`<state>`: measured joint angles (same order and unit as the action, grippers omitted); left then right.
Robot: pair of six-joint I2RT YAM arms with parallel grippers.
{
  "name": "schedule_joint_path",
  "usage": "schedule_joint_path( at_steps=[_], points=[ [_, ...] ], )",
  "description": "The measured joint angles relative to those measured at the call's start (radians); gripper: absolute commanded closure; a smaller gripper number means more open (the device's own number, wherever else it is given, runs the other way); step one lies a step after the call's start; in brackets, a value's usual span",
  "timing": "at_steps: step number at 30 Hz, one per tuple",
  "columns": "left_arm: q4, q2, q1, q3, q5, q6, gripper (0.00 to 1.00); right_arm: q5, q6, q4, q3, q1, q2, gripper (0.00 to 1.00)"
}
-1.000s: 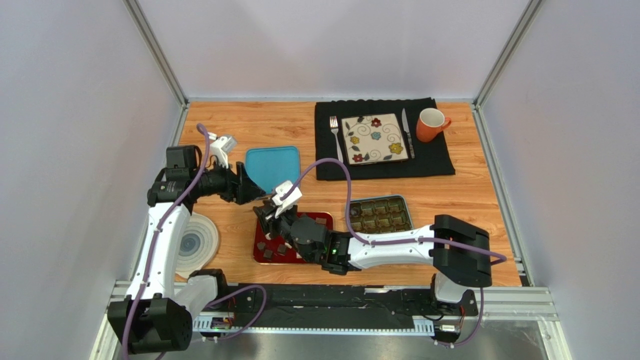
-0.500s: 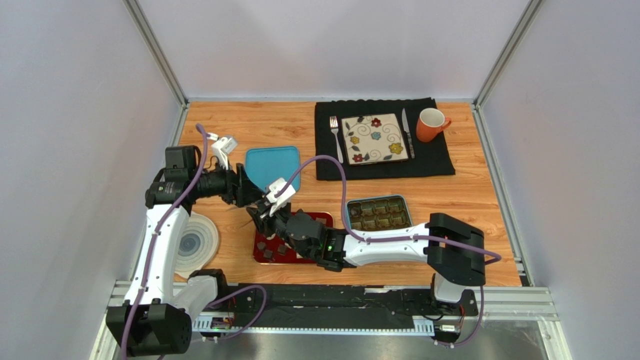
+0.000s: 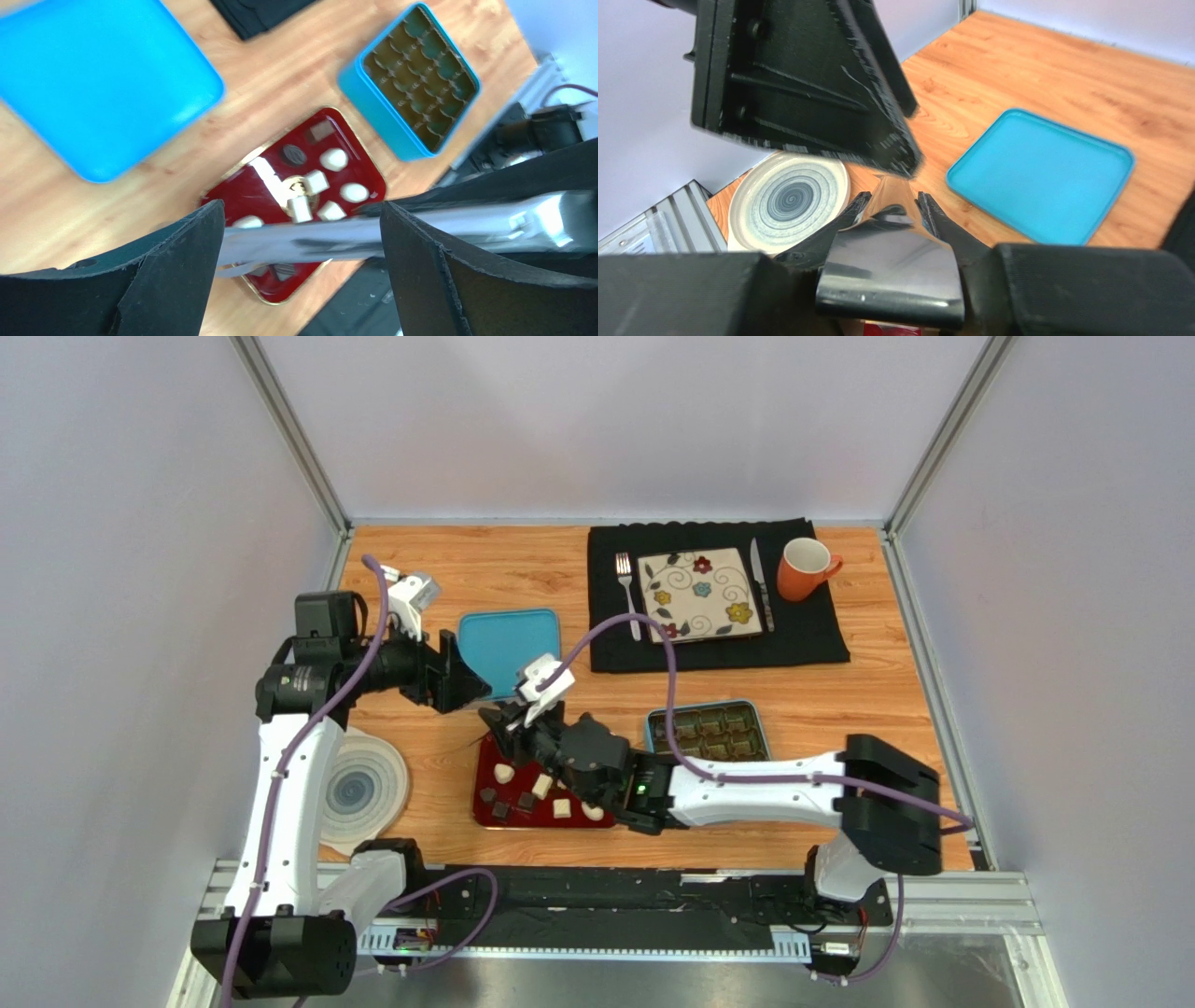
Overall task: Pack the chocolate
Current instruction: Adjust the clamp.
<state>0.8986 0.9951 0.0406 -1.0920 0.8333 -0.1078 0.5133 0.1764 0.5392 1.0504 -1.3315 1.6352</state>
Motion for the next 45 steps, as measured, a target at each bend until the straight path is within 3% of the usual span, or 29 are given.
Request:
schedule_joint_path(
  at_steps=[1, 7, 12, 17, 22, 30, 45],
  points=[
    [0.007, 0.004, 0.0, -0.022, -0.016, -0.006, 0.05, -0.011, -0.007, -0.011, -0.019, 0.007, -0.039, 0.87],
    [0.101, 0.082, -0.001, -0.232, -0.014, -0.094, 0.03, -0.152, -0.047, -0.097, -0.13, 0.06, -0.325, 0.86],
    [0.238, 0.083, -0.001, -0.32, 0.156, -0.289, 0.01, -0.329, -0.098, -0.251, -0.155, 0.127, -0.55, 0.87],
    [0.372, 0.079, -0.006, -0.34, 0.372, -0.536, 0.01, -0.621, -0.139, -0.423, -0.151, 0.273, -0.695, 0.87],
    [0.419, 0.042, -0.028, -0.241, 0.501, -0.651, 0.01, -0.898, -0.237, -0.555, -0.122, 0.354, -0.698, 0.87],
    [0.445, -0.041, -0.079, -0.093, 0.569, -0.667, 0.01, -1.189, -0.46, -0.685, 0.011, 0.355, -0.562, 0.91],
    [0.453, -0.054, -0.1, -0.02, 0.568, -0.77, 0.12, -1.391, -0.646, -0.753, 0.163, 0.375, -0.461, 0.94]
  ],
)
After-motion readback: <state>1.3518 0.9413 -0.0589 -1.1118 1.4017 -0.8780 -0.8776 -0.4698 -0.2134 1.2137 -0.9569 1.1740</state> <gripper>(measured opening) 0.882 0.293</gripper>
